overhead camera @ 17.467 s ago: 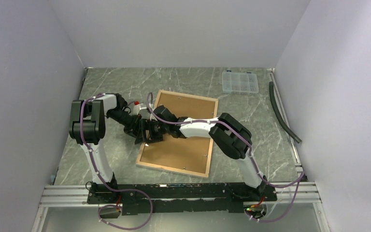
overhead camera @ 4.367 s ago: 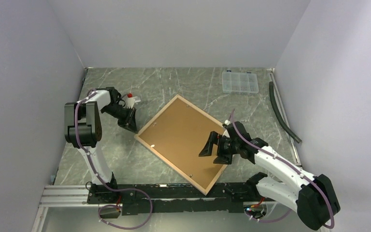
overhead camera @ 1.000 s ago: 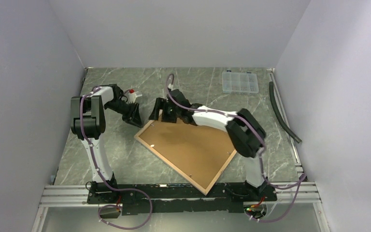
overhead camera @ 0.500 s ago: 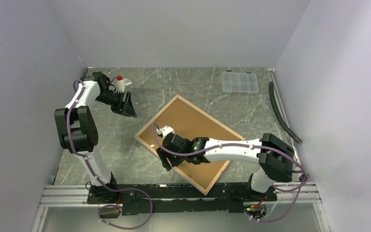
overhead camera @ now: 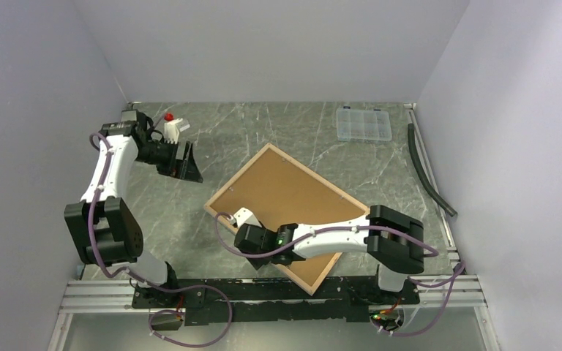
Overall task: Put the photo into the frame
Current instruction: Turn over the photo frame at the center of the board.
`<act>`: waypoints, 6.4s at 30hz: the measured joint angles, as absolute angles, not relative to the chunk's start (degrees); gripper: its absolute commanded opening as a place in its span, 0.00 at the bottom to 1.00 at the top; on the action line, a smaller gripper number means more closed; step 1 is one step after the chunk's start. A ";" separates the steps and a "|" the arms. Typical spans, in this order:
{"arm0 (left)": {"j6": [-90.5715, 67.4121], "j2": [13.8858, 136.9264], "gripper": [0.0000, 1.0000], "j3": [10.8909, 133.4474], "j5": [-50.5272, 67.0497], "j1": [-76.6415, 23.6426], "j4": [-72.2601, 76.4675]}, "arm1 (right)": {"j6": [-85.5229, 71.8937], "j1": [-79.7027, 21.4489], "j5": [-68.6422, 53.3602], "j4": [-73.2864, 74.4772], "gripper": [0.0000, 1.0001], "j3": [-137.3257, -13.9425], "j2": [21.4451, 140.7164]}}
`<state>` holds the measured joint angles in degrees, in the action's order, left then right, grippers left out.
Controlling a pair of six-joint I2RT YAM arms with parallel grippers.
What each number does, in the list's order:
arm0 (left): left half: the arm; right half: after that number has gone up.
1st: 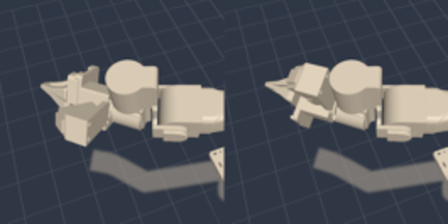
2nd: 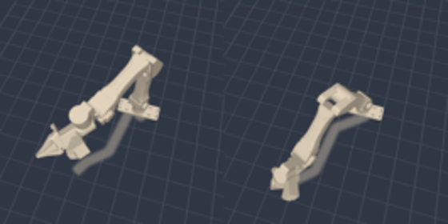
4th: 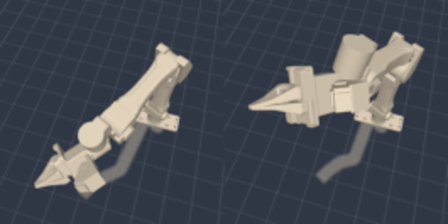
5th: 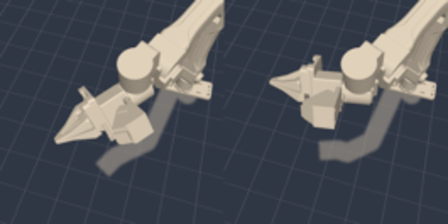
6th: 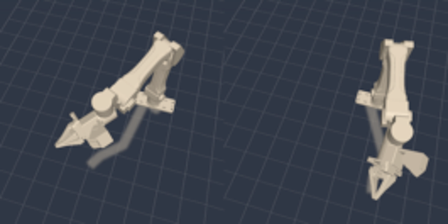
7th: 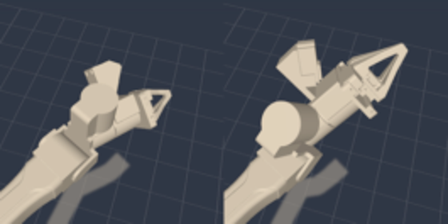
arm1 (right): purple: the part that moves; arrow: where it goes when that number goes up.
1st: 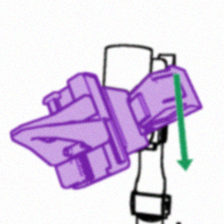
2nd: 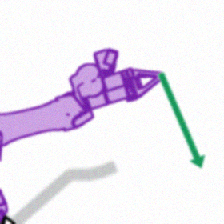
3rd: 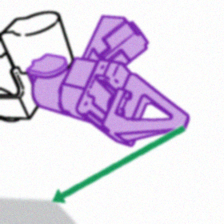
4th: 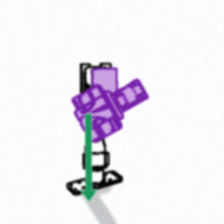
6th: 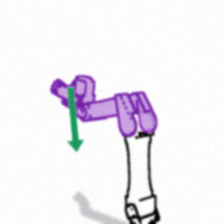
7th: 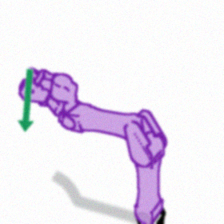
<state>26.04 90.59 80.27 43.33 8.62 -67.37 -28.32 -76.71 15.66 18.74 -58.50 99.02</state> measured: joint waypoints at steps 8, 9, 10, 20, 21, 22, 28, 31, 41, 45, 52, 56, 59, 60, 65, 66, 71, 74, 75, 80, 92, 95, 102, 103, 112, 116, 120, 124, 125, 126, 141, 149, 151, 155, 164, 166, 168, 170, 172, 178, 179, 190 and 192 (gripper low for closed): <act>25.56 85.32 0.96 78.50 43.22 9.30 -66.65 | -27.66 -77.69 19.27 18.85 0.16 -58.87 99.55; 25.58 84.82 0.96 78.24 43.22 9.32 -66.35 | -27.35 -77.69 19.57 19.00 0.11 -58.87 99.55; 25.58 84.29 0.96 77.91 43.24 9.34 -66.15 | -27.29 -77.69 19.97 19.05 0.07 -58.87 99.55; 38.59 73.30 0.96 64.42 46.04 9.45 -63.18 | -25.71 -77.91 20.21 21.39 0.00 -60.69 99.42; 41.30 71.31 0.96 62.57 46.50 9.45 -63.26 | -25.58 -77.76 19.90 21.96 0.00 -61.17 99.24; 44.23 69.19 0.96 60.80 46.87 9.45 -63.24 | -25.43 -77.38 19.09 22.63 0.00 -61.69 98.78; 61.30 56.62 0.96 53.71 48.36 9.43 -62.85 | -25.06 -72.18 11.49 25.67 0.00 -66.57 92.92; 69.52 51.24 0.96 51.18 48.73 9.23 -60.73 | -25.21 -68.64 6.55 26.55 0.00 -69.69 90.70; 98.06 38.48 0.96 41.08 51.72 5.45 -44.75 | -25.30 -62.89 -5.69 34.70 0.00 -81.45 90.21; 107.22 41.50 0.94 41.28 51.59 2.26 -43.53 | -25.47 -62.00 -9.87 36.73 0.00 -84.84 91.00; 112.18 47.57 0.64 44.18 48.42 -5.32 -42.74 | -25.47 -61.43 -12.75 39.11 0.00 -87.70 92.86; 112.40 49.80 0.42 47.53 45.87 -8.29 -43.94 | -25.12 -61.30 -12.60 41.17 0.00 -89.84 93.45; 111.81 51.11 0.18 49.21 43.64 -9.63 -45.63 | -24.99 -60.71 -12.34 42.52 0.03 -91.42 93.45; 111.72 51.44 0.13 49.54 43.18 -9.89 -46.17 | -24.95 -60.51 -12.25 42.96 0.12 -91.92 93.45; 110.76 51.92 0.10 50.28 41.39 -11.03 -47.37 | -23.64 -60.31 -11.33 45.82 0.68 -94.91 93.95; 110.54 51.94 0.10 50.52 41.10 -11.03 -47.70 | -22.61 -60.40 -10.79 46.98 0.71 -96.82 94.13; 106.87 53.04 0.10 54.96 40.56 -11.27 -50.78 | -17.06 -60.45 -7.97 52.12 0.83 -106.10 94.19; 103.07 53.89 0.10 58.30 40.21 -11.31 -52.69 | -12.88 -60.71 -6.44 55.72 0.86 -109.95 94.19; 101.67 54.02 0.10 59.07 40.12 -11.29 -53.06 | -11.62 -61.01 -5.56 57.04 0.86 -110.50 94.21; 95.07 54.59 0.09 62.30 40.10 -11.29 -54.98 | -7.07 -64.42 -0.16 63.29 0.86 -110.98 96.12; 87.11 55.35 0.09 65.52 40.66 -11.29 -56.99 | -1.23 -65.69 7.94 63.99 0.78 -106.17 96.84; 85.97 55.33 0.09 66.13 40.75 -11.29 -57.87 | 0.08 -65.67 10.85 62.59 0.71 -104.22 96.84; 84.27 55.00 0.16 66.65 41.15 -11.29 -58.24 | 1.91 -65.04 15.97 58.15 0.37 -102.43 96.75; 83.88 54.89 0.19 66.67 41.12 -11.29 -57.89 | 2.72 -64.95 15.73 57.84 0.33 -102.43 96.66; 80.23 50.19 0.91 66.94 43.51 -11.18 -51.46 | 5.93 -64.84 14.41 58.02 0.20 -104.03 95.92; 75.72 47.70 0.94 67.81 44.01 -11.18 -47.79 | 2.87 -62.83 12.71 60.03 0.20 -109.73 97.43; 70.50 47.07 0.94 68.42 43.68 -11.18 -44.75 | -1.67 -59.90 9.04 63.00 0.20 -120.14 101.38; 63.20 47.05 0.94 68.49 42.00 -11.18 -41.67 | -6.15 -53.98 1.41 65.98 0.18 -127.92 105.58; 61.54 47.29 0.94 68.62 41.52 -11.18 -41.34 | -7.22 -51.88 -1.06 65.69 0.17 -128.29 106.17; 59.35 47.86 0.94 69.06 40.66 -11.18 -41.25 | -8.25 -49.63 -3.31 65.14 0.17 -128.29 106.43; 38.61 66.28 0.94 81.06 41.34 4.40 -49.65 | -19.46 -29.26 -20.69 48.60 0.18 -102.43 98.37; 38.33 69.45 0.94 79.88 40.82 6.57 -55.07 | -24.12 -24.34 -23.79 35.88 0.21 -82.19 90.76; 38.30 69.78 0.94 78.67 40.03 6.57 -55.70 | -25.71 -23.53 -24.14 32.47 0.21 -76.88 88.99; 38.28 72.20 0.94 77.97 38.09 6.59 -57.82 | -29.50 -22.96 -24.08 24.77 0.21 -66.11 86.00; 35.44 73.56 0.94 72.93 35.97 7.75 -57.14 | -36.95 -23.07 -22.92 8.51 0.28 -49.50 83.50; 34.48 73.34 0.94 71.99 35.94 8.01 -56.21 | -38.50 -23.07 -22.57 4.84 0.30 -46.61 83.50; 33.36 72.97 0.94 70.89 35.94 8.19 -55.11 | -40.18 -23.16 -22.52 1.10 0.35 -44.16 83.90; 32.56 72.58 0.94 69.97 35.92 8.25 -54.37 | -41.56 -23.27 -22.41 -1.85 0.41 -43.05 84.97; 31.81 72.36 0.94 69.58 35.83 8.29 -53.89 | -42.81 -23.51 -20.97 -4.25 0.49 -42.28 86.59; 30.37 71.72 0.94 68.86 35.03 8.49 -52.25 | -44.29 -23.53 -14.31 -4.25 0.67 -38.30 88.42; 30.24 71.70 0.94 68.69 34.89 8.56 -52.01 | -44.49 -23.44 -13.47 -4.16 0.68 -37.89 88.42; 27.57 71.72 0.94 68.47 33.28 9.28 -51.03 | -43.44 -23.55 -6.79 -0.36 1.00 -38.22 84.53; 26.94 71.72 0.94 68.34 33.01 9.45 -50.30 | -42.52 -23.46 -5.04 2.35 1.00 -38.87 81.89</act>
<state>26.94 71.72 68.34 33.01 9.45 -50.30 -42.52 -23.46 -5.04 2.35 -38.87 81.89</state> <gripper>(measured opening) 0.940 0.991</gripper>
